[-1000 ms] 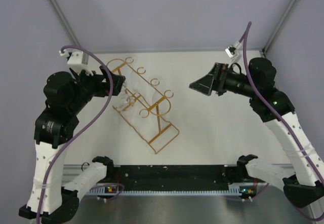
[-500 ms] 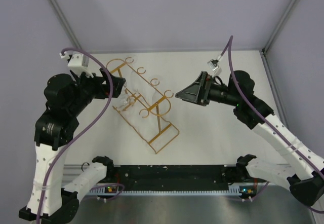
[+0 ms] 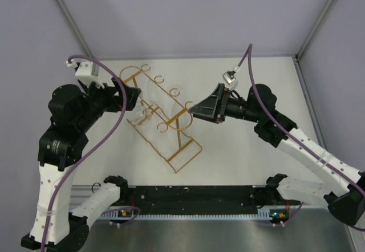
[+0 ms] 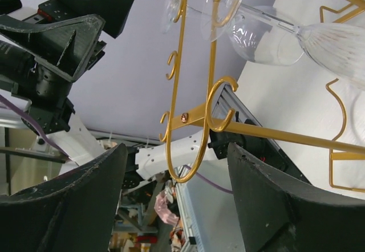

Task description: Take the wine glass off the wine glass rack

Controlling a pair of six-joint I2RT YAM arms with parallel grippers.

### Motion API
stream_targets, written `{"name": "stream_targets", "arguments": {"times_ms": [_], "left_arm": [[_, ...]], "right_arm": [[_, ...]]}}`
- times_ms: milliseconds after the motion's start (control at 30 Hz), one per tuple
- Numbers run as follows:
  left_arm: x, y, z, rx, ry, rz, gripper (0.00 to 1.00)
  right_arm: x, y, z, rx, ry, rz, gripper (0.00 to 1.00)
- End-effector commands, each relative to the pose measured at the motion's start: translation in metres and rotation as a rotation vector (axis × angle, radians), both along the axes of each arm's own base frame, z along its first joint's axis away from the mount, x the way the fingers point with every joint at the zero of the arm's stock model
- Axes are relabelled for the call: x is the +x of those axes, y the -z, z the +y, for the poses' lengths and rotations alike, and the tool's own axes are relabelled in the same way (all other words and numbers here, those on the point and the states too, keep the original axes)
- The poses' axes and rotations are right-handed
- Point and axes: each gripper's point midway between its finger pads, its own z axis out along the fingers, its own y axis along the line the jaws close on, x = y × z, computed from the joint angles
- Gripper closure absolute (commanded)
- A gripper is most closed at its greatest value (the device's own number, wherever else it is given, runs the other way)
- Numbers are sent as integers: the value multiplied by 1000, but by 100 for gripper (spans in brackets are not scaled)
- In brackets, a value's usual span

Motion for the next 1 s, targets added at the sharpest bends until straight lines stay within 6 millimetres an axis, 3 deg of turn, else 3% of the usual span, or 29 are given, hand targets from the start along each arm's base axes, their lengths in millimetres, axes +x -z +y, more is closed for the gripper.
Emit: {"name": "stream_targets", "arguments": {"times_ms": [0, 367, 567, 767, 967], "left_arm": [[-4, -11, 0, 0, 10, -45, 2], [-4, -6, 0, 10, 10, -38, 2], [-4, -3, 0, 10, 10, -33, 2], [-3, -2, 2, 13, 1, -30, 2], [-2, -2, 1, 13, 1, -27, 2]], "right_arm": [[-6, -16, 6, 63, -10, -17, 31], [-16, -5, 16, 71, -42, 24, 44], [-21, -5, 19, 89, -58, 31, 64], [-23, -2, 19, 86, -58, 36, 74], [-23, -1, 16, 87, -47, 38, 78]]}}
